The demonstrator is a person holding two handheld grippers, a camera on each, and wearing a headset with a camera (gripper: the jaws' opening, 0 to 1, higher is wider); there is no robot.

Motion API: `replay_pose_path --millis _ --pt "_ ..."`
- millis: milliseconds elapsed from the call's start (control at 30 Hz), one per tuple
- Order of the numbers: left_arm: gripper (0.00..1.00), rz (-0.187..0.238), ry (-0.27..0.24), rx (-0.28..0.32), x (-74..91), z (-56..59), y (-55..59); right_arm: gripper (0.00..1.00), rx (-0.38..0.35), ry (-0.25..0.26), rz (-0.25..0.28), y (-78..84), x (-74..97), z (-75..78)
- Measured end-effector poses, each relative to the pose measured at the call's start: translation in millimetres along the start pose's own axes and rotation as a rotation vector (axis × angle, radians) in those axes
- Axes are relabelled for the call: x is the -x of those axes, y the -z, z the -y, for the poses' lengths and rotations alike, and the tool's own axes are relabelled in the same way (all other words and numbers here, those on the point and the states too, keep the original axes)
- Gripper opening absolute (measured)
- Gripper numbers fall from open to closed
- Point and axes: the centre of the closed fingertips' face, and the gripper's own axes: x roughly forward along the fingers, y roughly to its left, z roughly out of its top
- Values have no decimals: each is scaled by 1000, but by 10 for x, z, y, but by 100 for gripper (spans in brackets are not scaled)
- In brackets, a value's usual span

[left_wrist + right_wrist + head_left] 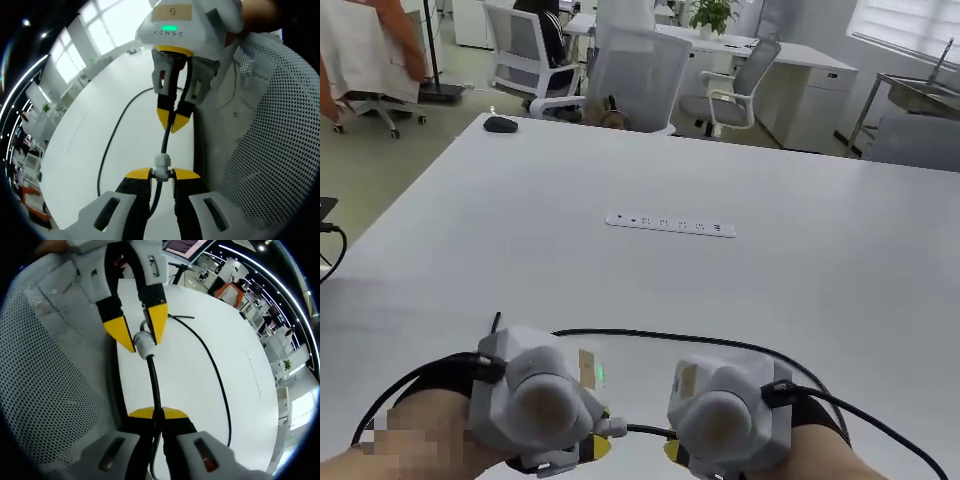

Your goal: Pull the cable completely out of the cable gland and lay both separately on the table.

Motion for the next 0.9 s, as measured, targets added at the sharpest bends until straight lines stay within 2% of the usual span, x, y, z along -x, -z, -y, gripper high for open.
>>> replay_pose_path --millis 67,100,267,300,400,467,567,600,667,700,833,867,900 --pt "17 -15 -5 16 2 -19 46 2 -30 14 -61 147 -4 47" --pt "17 -22 -6 16 -2 -24 67 2 -20 24 -85 199 -2 75" --pt "17 -32 -17 26 7 -50 94 2 -81 63 -217 495 21 163" --pt "17 -32 -18 27 7 -51 94 3 -79 61 -234 535 20 163" --pt "17 -34 -19 22 6 -50 92 5 -77 43 -228 534 14 132" --pt "17 -38 -17 20 2 -44 99 14 -83 18 -197 475 -7 83" --pt "17 -39 -10 14 -4 -22 95 20 -73 -2 -148 351 -14 41" --pt "17 -36 -8 11 -3 -13 85 23 -60 -16 -100 251 -24 23" --pt "17 -22 1 -3 -4 13 44 28 -82 -39 -15 74 -18 -26" --pt "17 -15 6 -8 -5 24 26 30 -64 -51 11 15 -14 -52" --pt "17 5 31 -22 -20 82 -29 25 6 -60 80 -152 19 -105" --pt "17 5 32 -26 -22 93 -32 22 2 -68 90 -170 28 -121" --pt "17 4 32 -28 -22 94 -32 13 5 -75 98 -185 42 -137"
